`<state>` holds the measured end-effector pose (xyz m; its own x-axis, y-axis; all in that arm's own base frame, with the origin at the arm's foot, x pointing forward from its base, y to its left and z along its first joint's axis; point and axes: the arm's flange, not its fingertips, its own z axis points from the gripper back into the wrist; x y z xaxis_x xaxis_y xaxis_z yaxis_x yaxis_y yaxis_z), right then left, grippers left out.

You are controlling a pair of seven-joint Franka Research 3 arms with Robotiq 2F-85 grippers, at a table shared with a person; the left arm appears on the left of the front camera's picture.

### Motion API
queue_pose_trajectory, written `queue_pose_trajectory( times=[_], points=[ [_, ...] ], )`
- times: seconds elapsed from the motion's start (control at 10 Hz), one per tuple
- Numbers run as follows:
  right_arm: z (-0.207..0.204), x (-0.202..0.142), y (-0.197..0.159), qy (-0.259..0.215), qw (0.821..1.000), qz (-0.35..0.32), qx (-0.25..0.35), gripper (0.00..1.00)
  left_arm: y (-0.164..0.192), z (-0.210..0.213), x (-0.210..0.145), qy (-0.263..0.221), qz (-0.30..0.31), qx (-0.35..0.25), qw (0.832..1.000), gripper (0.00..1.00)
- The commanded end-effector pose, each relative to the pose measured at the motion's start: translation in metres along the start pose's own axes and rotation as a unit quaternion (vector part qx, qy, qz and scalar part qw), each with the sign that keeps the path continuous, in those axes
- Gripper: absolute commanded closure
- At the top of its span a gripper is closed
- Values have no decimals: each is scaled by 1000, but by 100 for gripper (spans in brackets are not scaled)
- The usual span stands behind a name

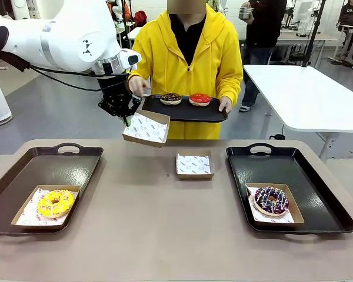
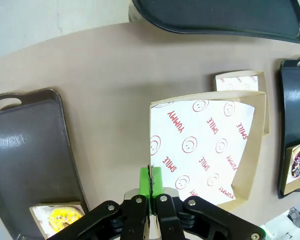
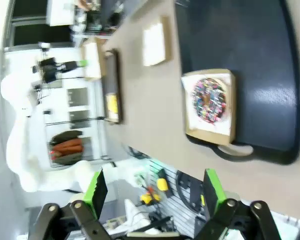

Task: Individually package the donuts and arrange them on the tray.
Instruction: Place the picked Paper togo box on the Handle tray while simultaneously picking up another Paper togo box from the table with the other hand.

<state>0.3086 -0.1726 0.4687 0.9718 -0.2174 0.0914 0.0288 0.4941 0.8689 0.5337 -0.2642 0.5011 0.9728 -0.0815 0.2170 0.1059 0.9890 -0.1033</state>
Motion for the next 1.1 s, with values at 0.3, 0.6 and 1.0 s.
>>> queue_pose_trajectory(
  times=[0.3, 0.6, 1.0],
  points=[
    [36, 33, -57, 47, 993, 37, 98, 0, 4, -5, 0, -2, 4, 0, 1000, 100],
    [27, 45, -67, 44, 994, 37, 88, 0, 4, -5, 0, -2, 4, 0, 1000, 100],
    [30, 32, -65, 46, 994, 24, 101, 0, 4, -5, 0, -2, 4, 0, 1000, 100]
  ],
)
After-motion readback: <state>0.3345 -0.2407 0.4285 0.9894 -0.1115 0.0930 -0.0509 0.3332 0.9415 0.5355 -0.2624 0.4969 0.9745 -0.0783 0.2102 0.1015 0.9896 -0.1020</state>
